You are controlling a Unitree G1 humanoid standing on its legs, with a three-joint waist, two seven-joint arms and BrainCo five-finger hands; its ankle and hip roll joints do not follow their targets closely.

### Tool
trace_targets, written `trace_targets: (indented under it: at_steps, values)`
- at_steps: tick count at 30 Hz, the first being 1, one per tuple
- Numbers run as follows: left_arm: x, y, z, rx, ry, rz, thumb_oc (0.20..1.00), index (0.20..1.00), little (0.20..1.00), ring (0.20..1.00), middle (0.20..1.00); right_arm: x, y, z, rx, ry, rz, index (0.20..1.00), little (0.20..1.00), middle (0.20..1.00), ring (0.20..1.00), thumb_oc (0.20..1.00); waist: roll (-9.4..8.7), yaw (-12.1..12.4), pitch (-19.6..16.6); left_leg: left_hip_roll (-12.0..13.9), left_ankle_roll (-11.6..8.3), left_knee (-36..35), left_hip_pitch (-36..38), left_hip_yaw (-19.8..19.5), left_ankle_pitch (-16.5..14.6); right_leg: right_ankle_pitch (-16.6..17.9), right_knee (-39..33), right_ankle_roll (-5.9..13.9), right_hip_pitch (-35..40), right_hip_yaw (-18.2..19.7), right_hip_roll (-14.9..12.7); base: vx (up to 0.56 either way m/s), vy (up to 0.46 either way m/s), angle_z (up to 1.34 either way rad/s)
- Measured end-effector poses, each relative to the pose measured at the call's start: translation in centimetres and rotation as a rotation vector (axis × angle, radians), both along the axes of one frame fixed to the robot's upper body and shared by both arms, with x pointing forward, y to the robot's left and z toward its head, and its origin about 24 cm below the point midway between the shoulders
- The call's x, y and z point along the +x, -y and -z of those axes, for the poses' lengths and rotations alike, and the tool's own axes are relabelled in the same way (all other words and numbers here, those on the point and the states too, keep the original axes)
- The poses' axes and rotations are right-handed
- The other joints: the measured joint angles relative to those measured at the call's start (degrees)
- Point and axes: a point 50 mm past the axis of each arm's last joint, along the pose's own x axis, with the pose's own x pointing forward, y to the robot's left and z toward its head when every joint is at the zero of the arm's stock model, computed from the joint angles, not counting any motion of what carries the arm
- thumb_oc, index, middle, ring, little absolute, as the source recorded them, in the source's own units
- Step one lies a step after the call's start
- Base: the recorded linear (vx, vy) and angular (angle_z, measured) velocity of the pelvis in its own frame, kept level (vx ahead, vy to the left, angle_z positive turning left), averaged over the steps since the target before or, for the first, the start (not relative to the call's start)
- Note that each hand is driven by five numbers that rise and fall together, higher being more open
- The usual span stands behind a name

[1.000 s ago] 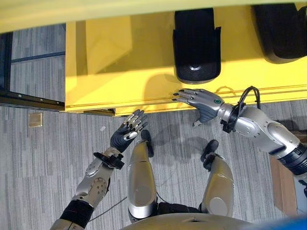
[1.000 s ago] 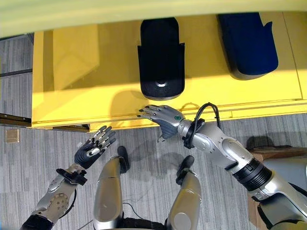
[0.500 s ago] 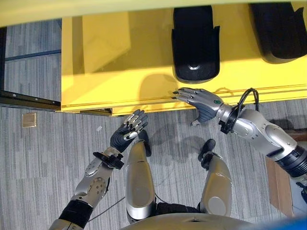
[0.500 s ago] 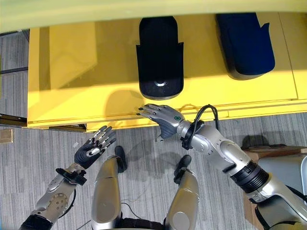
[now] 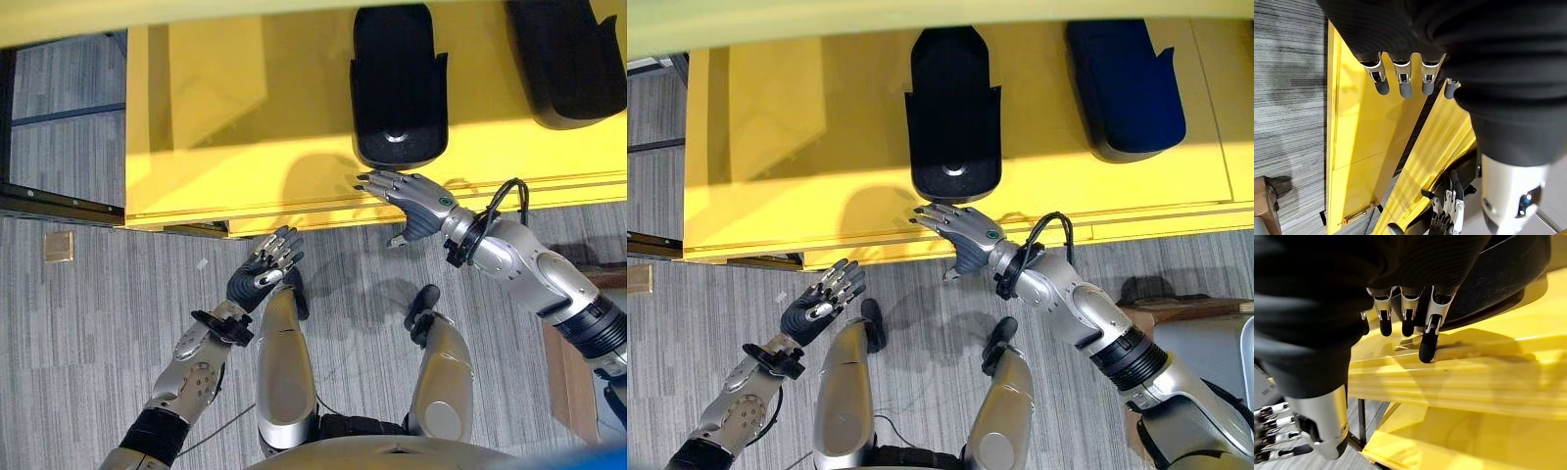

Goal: Move parts from the plastic box to the shelf.

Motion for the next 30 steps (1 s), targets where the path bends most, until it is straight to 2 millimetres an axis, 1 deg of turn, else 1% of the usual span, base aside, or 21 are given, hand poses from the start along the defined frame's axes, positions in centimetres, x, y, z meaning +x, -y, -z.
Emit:
trace_targets:
  at_steps: [10,13,22,30]
  values:
    - [0.1,-0.2,0.0,0.0,-0.009,-0.004,1.0,1.0,1.0,1.0,1.0,0.6,0.5,0.2,-0.056,0.03,0.039,1.0,1.0,1.0,1.0,1.0,0.0,0.11,0.0,0.0,0.01,0.04,0.4,-0.11,0.01,0.01,0.17,-0.01,0.48,-0.07,-0.01,0.0,0.0,0.0]
    - [0.1,-0.5,-0.1,0.001,-0.008,-0.012,1.0,1.0,1.0,1.0,1.0,0.7,0.6,0.2,-0.072,0.04,0.045,1.0,1.0,1.0,1.0,1.0,0.0,0.18,0.0,0.0,0.04,0.19,0.41,-0.29,0.03,-0.02,0.34,-0.02,0.66,-0.23,-0.09,0.0,-0.005,0.01]
    - [0.1,-0.4,0.0,0.002,-0.022,-0.004,1.0,1.0,1.0,1.0,1.0,1.1,0.8,-0.1,-0.123,0.057,0.062,1.0,1.0,1.0,1.0,1.0,0.0,0.43,0.0,0.0,0.07,0.52,0.42,-0.5,0.04,-0.01,0.53,-0.03,0.87,-0.32,-0.17,0.0,0.0,0.0]
    - [0.1,-0.4,0.0,0.011,-0.023,-0.001,1.0,1.0,1.0,1.0,1.0,1.3,1.3,-0.4,-0.142,0.054,0.08,1.0,1.0,1.0,1.0,1.0,0.0,1.37,0.0,0.14,0.11,0.91,0.41,-0.65,0.01,-0.16,0.76,0.09,0.93,-0.36,-0.21,0.0,0.0,0.0]
